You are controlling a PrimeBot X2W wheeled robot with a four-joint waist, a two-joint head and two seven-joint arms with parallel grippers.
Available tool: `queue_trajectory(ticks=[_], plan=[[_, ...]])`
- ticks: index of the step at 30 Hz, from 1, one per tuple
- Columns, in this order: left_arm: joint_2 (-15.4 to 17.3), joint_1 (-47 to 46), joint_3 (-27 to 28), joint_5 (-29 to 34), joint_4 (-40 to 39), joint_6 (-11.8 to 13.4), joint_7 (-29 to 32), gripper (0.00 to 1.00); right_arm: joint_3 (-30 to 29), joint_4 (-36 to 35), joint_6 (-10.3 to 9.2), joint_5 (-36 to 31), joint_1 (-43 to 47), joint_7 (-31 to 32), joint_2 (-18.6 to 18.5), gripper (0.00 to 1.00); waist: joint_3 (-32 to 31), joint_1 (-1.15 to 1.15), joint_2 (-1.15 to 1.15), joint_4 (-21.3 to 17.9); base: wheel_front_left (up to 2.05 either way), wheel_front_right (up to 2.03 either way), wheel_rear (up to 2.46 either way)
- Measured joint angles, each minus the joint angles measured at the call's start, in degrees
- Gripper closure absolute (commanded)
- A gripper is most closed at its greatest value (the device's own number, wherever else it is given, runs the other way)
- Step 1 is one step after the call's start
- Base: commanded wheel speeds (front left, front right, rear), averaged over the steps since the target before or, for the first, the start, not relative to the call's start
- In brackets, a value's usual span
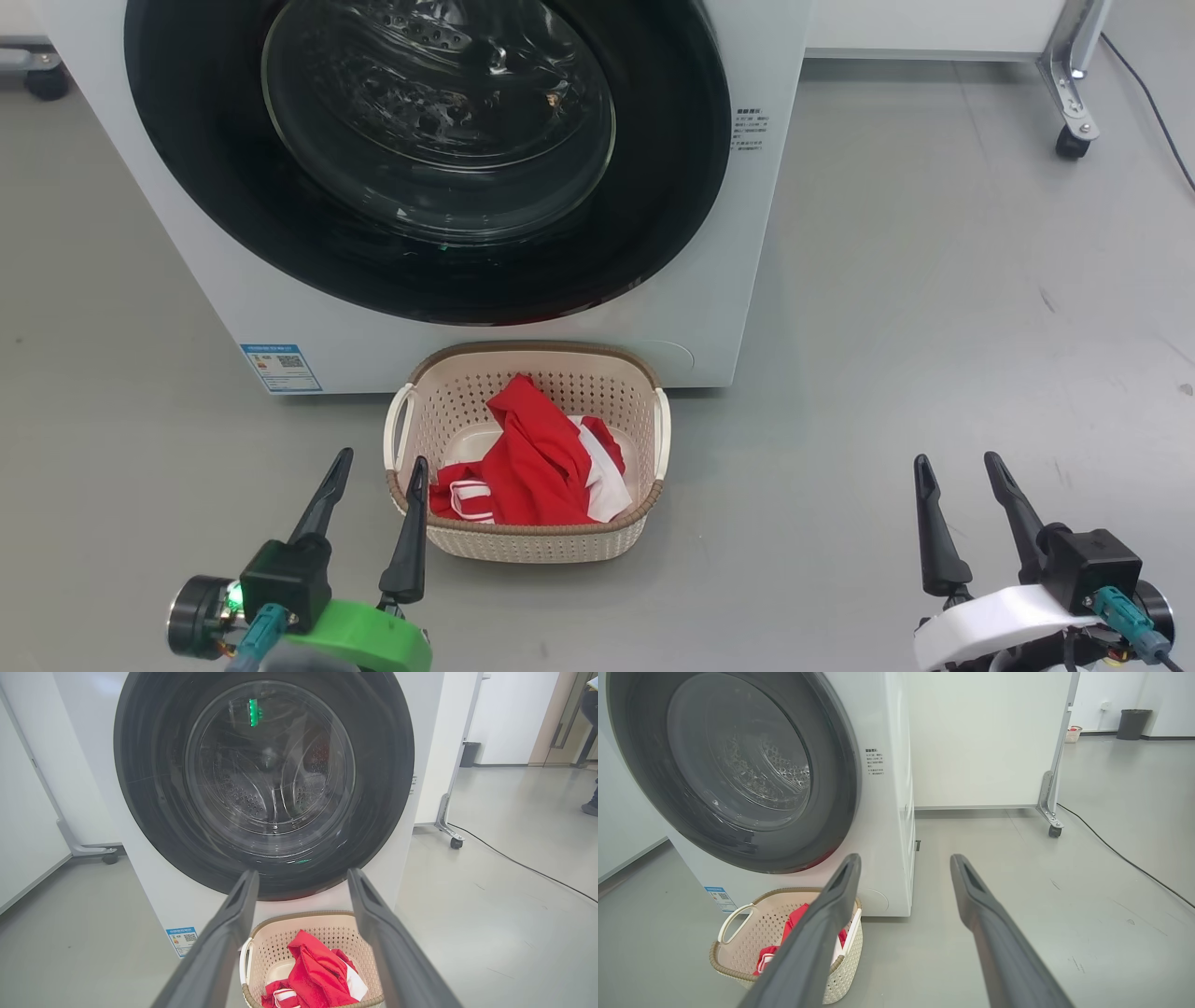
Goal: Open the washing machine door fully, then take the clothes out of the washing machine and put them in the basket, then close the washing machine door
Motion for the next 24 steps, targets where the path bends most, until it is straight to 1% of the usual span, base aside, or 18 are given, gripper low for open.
queue_trajectory(ticks=[2,4,9,12,24], plan=[[0.01,0.00,-0.01,0.00,-0.04,0.00,0.00,0.00,-0.01,-0.37,-0.02,0.00,0.38,0.00,0.00,0.00,-0.01,0.00,0.00,-0.01,0.00,0.00,0.00],[0.02,0.00,-0.01,0.00,-0.05,0.00,0.00,0.00,0.00,-0.79,-0.51,-0.01,0.43,0.00,0.01,0.00,-0.05,0.00,0.00,-0.01,0.00,0.00,0.00],[0.02,0.00,-0.01,0.00,-0.07,0.00,0.00,0.00,0.00,-1.46,-0.53,-0.02,0.66,0.00,0.01,0.00,-0.17,0.00,0.00,0.02,0.00,0.00,0.00],[0.03,0.00,-0.01,0.00,-0.07,0.00,0.01,0.00,0.00,-1.96,-0.91,-0.03,1.36,0.00,0.01,0.00,-0.28,0.00,0.00,0.05,0.00,0.00,0.00],[0.03,0.00,-0.08,-0.09,-0.09,0.00,0.08,0.00,0.09,-3.44,-0.93,-0.42,1.63,0.02,-0.02,0.00,-0.34,0.00,0.00,0.15,0.00,0.00,0.00]])
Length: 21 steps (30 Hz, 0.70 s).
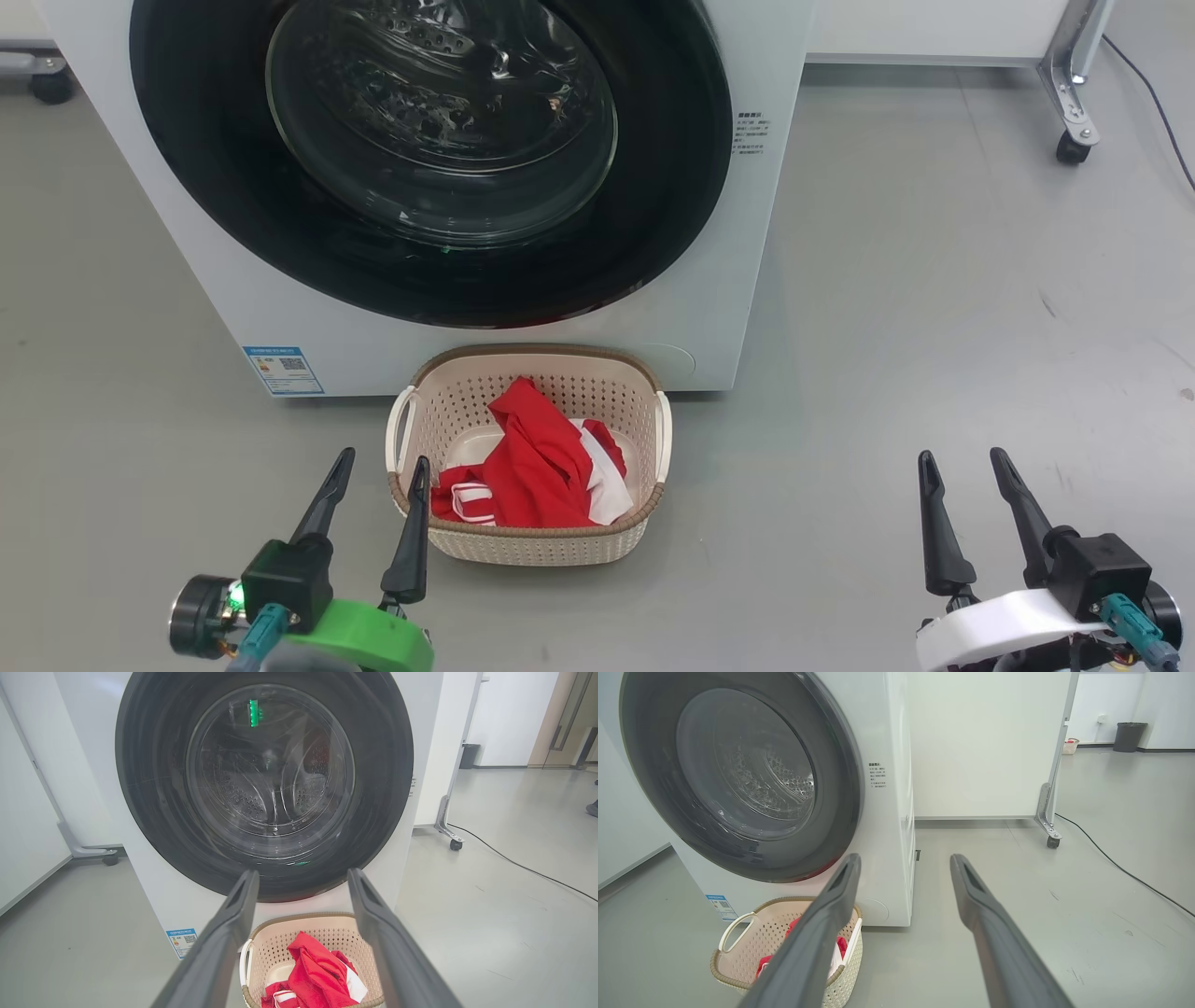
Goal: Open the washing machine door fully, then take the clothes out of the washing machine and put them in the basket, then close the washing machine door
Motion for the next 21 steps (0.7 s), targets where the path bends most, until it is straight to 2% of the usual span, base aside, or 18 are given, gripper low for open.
queue_trajectory(ticks=[3,4,10,21], plan=[[-0.01,0.00,-0.16,-0.01,-0.11,0.00,0.00,0.00,0.05,-0.42,0.00,-0.01,0.18,0.07,-0.01,0.00,-0.06,0.00,0.00,0.02,0.00,0.00,0.00],[-0.01,0.00,-0.19,-0.01,-0.11,0.00,0.00,1.00,0.05,-0.51,0.00,-0.01,0.35,0.07,-0.01,1.00,-0.09,0.00,0.00,0.03,0.00,0.00,0.00],[-0.41,1.74,-0.53,-0.45,2.46,0.00,-0.02,1.00,0.21,2.11,0.05,0.37,1.72,0.07,0.97,1.00,-0.10,0.00,0.00,0.01,0.00,0.00,0.00],[-0.57,1.90,0.86,-9.00,2.15,-1.02,1.32,1.00,-0.16,2.09,1.05,8.80,1.77,1.14,1.11,1.00,-0.23,0.00,0.00,-0.58,0.00,0.00,0.00]])
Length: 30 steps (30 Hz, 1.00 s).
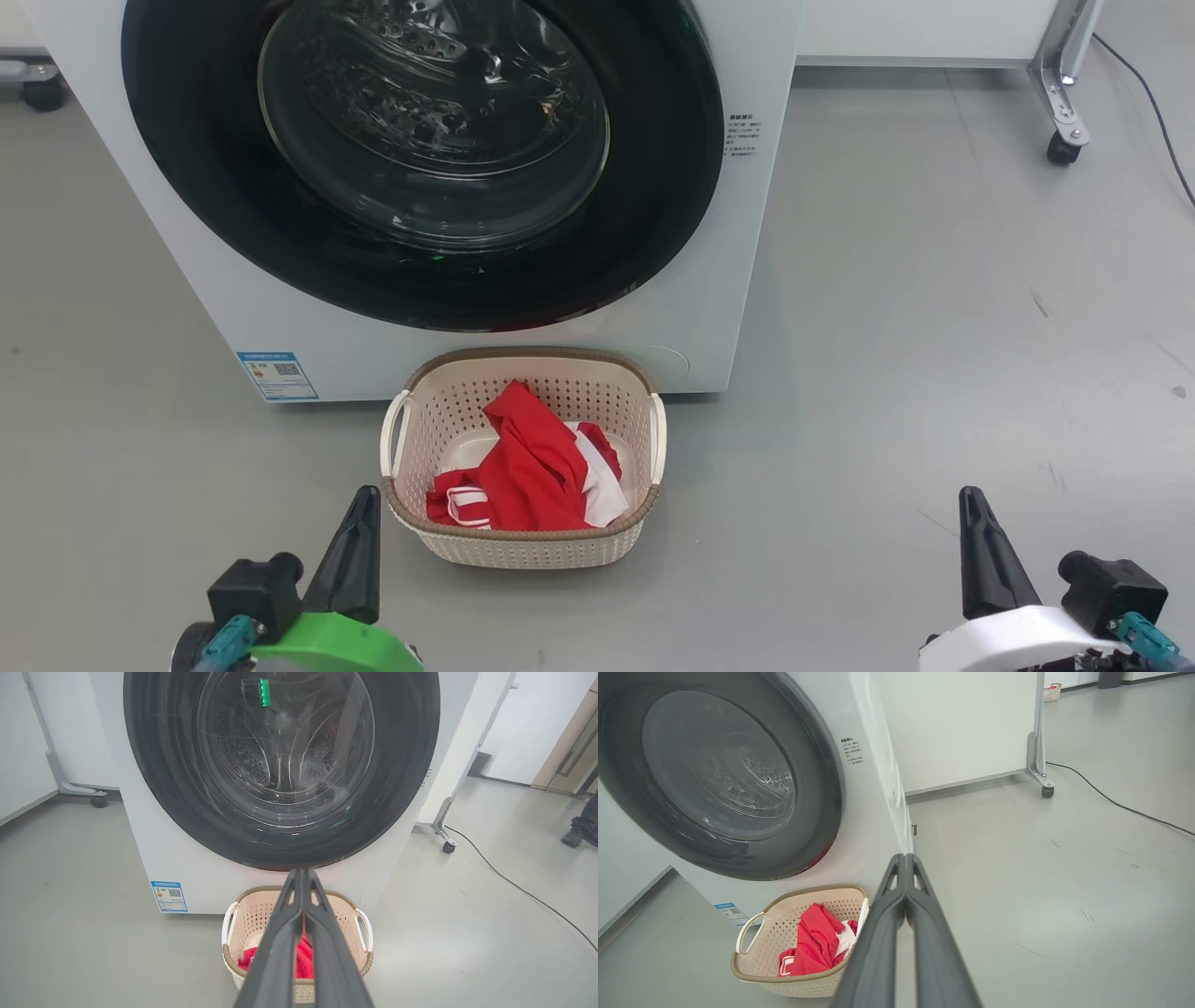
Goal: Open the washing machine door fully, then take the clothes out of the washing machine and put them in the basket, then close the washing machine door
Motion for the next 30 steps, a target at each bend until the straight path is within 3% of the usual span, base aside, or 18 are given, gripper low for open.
queue_trajectory(ticks=[30], plan=[[-0.29,-0.14,6.53,-22.83,0.34,-2.53,6.20,1.00,-4.10,2.01,2.25,24.19,-2.92,6.32,0.12,1.00,-0.30,0.00,0.00,-1.27,0.00,0.00,0.00]])
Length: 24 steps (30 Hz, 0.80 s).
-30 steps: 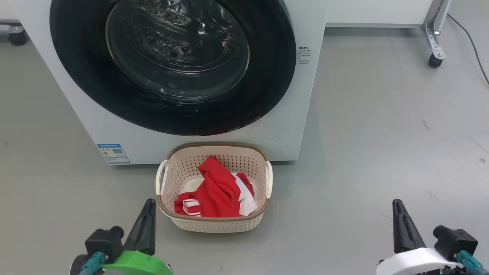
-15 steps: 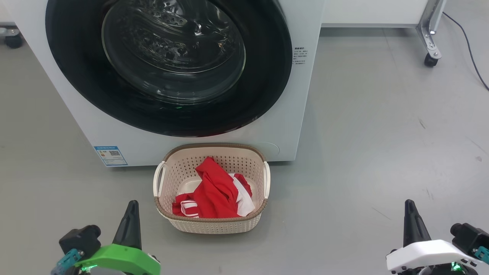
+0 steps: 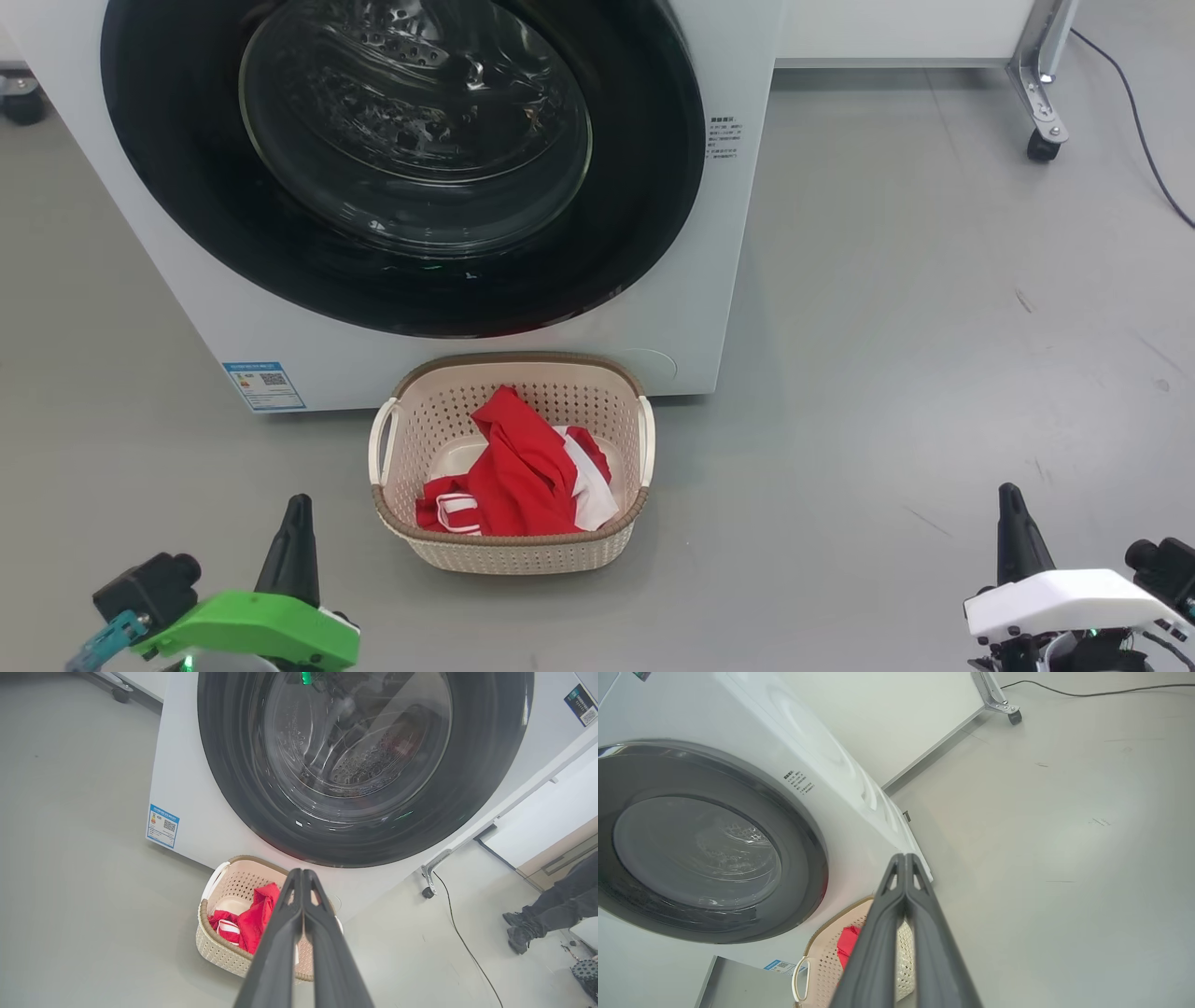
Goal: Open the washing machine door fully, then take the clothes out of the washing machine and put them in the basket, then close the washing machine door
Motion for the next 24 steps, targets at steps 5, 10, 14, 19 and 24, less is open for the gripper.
queue_trajectory(ticks=[5,10,14,19,24], plan=[[0.00,-0.03,0.87,-3.74,0.15,-0.58,0.88,1.00,-0.52,0.37,0.33,3.82,-0.81,0.96,-0.02,1.00,-0.06,0.00,0.00,-0.21,0.00,0.00,0.00],[0.01,-0.07,2.00,-7.44,0.36,-1.23,1.85,1.00,-1.14,0.94,0.79,7.70,-1.58,1.71,-0.04,1.00,-0.12,0.00,0.00,-0.43,0.00,0.00,0.00],[0.01,-0.13,2.82,-11.27,0.66,-1.52,2.82,1.00,-1.79,1.47,1.09,11.51,-2.05,2.71,-0.10,1.00,-0.18,0.00,0.00,-0.64,0.00,0.00,0.00],[0.01,-0.51,3.99,-15.00,1.00,-2.00,3.61,1.00,-2.33,2.02,1.53,15.35,-2.97,3.70,-0.12,1.00,-0.24,0.00,0.00,-0.85,0.00,0.00,0.00],[0.01,-0.73,4.61,-17.85,1.29,-2.49,4.50,1.00,-2.76,2.40,1.85,18.39,-3.36,4.39,-0.14,1.00,-0.29,0.00,0.00,-1.02,0.00,0.00,0.00]])
